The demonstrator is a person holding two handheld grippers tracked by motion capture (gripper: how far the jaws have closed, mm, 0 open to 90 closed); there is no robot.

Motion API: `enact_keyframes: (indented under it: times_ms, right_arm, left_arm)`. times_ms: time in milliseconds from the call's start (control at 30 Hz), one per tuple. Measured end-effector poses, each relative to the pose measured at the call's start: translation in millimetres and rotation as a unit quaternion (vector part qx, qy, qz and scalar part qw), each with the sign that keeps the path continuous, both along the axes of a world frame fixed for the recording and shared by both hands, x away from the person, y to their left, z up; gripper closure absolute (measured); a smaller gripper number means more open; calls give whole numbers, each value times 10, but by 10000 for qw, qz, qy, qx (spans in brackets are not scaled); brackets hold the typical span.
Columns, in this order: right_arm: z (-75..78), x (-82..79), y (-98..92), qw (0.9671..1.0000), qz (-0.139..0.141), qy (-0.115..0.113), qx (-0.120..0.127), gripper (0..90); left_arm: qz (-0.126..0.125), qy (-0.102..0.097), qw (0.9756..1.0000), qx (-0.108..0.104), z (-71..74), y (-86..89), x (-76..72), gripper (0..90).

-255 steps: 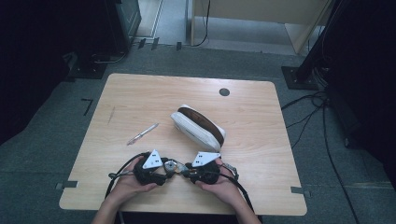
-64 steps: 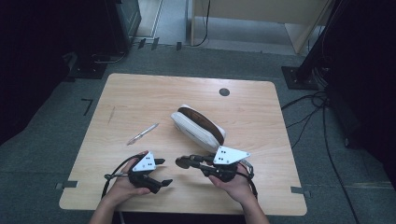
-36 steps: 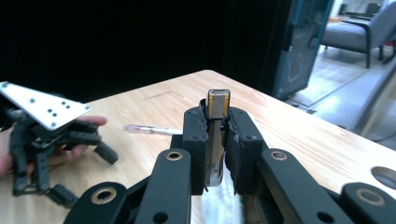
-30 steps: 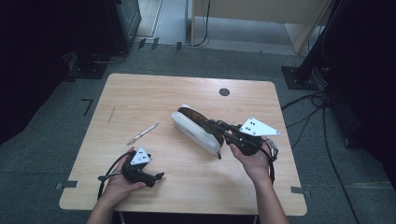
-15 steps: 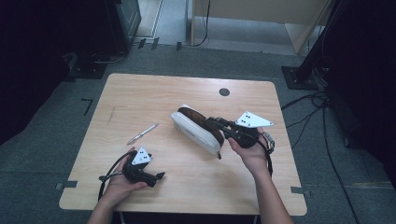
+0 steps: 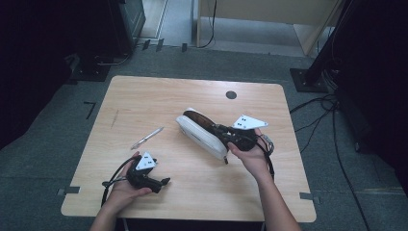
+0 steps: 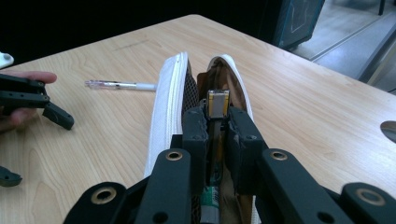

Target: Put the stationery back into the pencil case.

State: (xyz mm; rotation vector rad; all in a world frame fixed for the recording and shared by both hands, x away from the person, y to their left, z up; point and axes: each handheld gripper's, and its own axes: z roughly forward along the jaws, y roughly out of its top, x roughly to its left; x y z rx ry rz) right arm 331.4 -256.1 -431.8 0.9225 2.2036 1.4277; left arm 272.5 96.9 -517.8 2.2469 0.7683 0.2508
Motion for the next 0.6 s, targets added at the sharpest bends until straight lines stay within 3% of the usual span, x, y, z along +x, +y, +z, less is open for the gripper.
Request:
enact_keyframes:
  times_ms: [600]
  right_arm:
    - [-161, 137, 90, 9985, 99, 388, -370, 790]
  left_arm:
    - [-19, 5, 10000, -11, -1, -2, 3, 88]
